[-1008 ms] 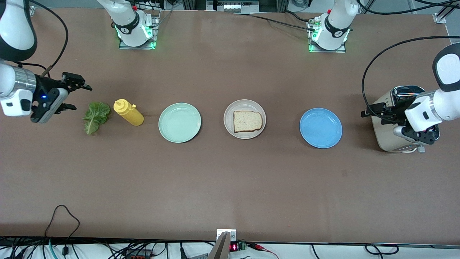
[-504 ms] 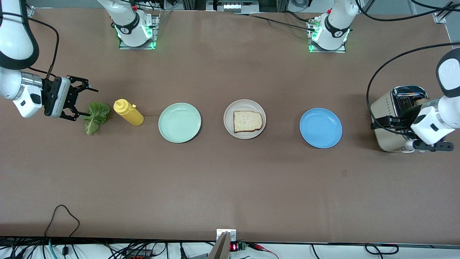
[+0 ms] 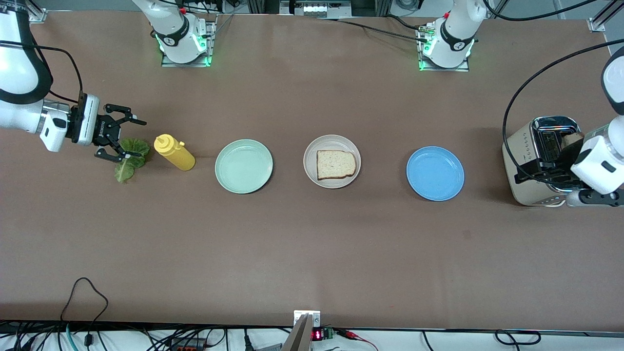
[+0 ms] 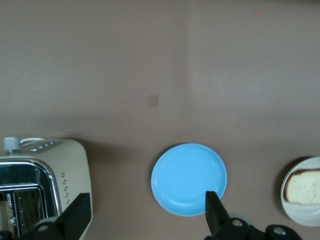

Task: Make sandwich in beige plate with both arms
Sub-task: 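Move the right gripper down to the yellow squeeze bottle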

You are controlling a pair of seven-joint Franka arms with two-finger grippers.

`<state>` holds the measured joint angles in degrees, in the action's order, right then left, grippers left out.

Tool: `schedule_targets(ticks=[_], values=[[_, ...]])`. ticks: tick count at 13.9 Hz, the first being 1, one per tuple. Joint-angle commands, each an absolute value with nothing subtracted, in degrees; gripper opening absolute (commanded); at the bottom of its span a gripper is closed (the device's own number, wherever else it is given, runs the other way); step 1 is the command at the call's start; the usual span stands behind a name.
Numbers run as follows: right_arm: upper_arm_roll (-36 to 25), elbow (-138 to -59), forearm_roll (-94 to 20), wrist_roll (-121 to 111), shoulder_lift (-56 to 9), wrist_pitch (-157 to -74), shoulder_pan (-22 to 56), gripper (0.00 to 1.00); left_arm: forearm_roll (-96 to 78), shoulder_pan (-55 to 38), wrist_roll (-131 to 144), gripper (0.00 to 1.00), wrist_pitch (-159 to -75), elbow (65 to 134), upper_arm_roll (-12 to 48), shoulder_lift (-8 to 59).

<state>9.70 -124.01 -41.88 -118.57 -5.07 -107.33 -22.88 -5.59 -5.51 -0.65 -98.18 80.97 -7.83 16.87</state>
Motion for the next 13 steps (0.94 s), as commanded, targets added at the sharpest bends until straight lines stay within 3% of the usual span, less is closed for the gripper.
schedule_targets(ticks=[1, 6, 13], values=[[10.5, -125.4, -44.9, -126.3, -6.1, -107.8, -25.1, 1.0, -4.1, -5.4, 2.4, 1.0, -94.7, 76.9, -7.6, 17.5], [10.5, -126.0, -51.3, -132.6, -10.6, -107.1, -25.6, 1.0, -4.0, 3.1, 4.0, 1.0, -92.4, 76.7, 0.5, 14.7], [10.5, -126.6, -54.1, -141.6, -15.3, -106.4, -26.8, 1.0, -3.8, 2.6, 6.8, 1.0, -88.5, 80.9, 0.5, 11.2]])
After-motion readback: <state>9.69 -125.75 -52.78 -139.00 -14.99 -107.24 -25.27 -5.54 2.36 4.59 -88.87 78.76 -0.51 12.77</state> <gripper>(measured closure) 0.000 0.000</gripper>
